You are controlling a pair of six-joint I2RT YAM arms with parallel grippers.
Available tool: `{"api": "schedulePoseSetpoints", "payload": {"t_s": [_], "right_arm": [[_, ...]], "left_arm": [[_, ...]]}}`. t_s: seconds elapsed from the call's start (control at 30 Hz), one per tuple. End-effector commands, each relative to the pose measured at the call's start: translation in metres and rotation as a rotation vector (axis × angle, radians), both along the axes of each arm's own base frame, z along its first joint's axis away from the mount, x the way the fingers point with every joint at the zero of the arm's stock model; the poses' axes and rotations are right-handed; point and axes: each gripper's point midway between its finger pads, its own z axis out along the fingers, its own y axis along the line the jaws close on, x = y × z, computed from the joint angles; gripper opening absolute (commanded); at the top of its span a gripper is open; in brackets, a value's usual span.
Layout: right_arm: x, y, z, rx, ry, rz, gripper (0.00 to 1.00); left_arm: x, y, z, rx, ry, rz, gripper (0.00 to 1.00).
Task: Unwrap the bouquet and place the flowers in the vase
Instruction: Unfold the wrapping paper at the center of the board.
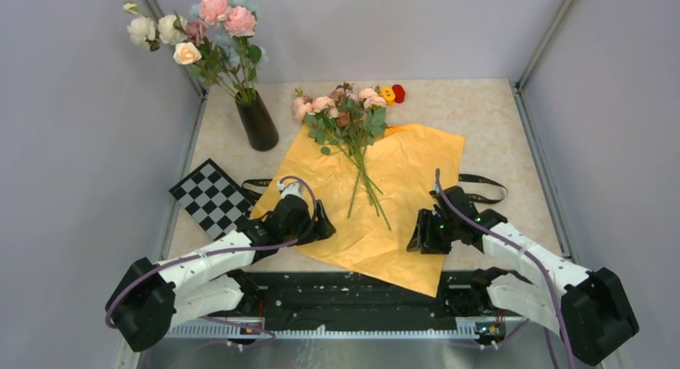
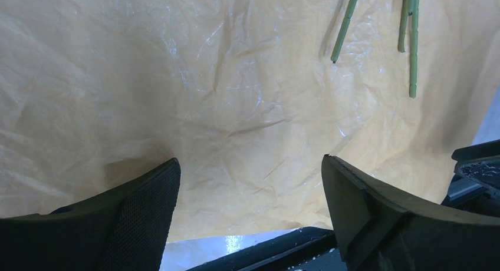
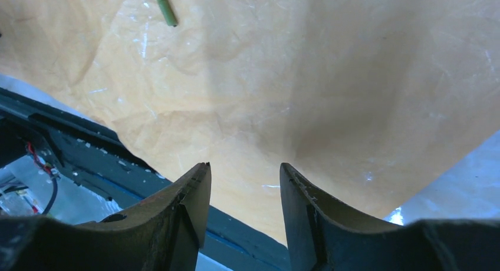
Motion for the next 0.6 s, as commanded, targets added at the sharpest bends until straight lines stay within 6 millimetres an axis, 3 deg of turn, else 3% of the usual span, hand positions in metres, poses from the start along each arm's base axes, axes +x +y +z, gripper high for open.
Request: {"api": "schedulePoseSetpoints", "payload": {"t_s": [0.0,0.1,0.23,0.43,0.57], "right_arm": [[0.001,-0.006,-0.011,-0.038,-0.015,-0.010,0.48],[0.001,-0.007,-0.014,-0.050,-0.011,-0.008,0.48],[0.012,-0.003,-0.002,-0.037,-0.055,-0.008,0.48],[0.050,0.019,0.035,0.045,-0.199,-0.019,0.48],[0.086,0.038,0.054,0.082,-0.283,-0.021,0.46]], "left_arm": [[0.005,0.000,0.005,-0.001,-0.018,0.007,0.93],[0.007,0.000,0.011,0.003,-0.034,0.002,0.93],[0.014,0.003,0.031,0.061,-0.066,-0.029,0.97],[0.036,0.006,0.076,0.039,-0.110,-0.100,0.99],[0.057,0.025,0.102,0.101,-0.128,-0.120,0.99]]}}
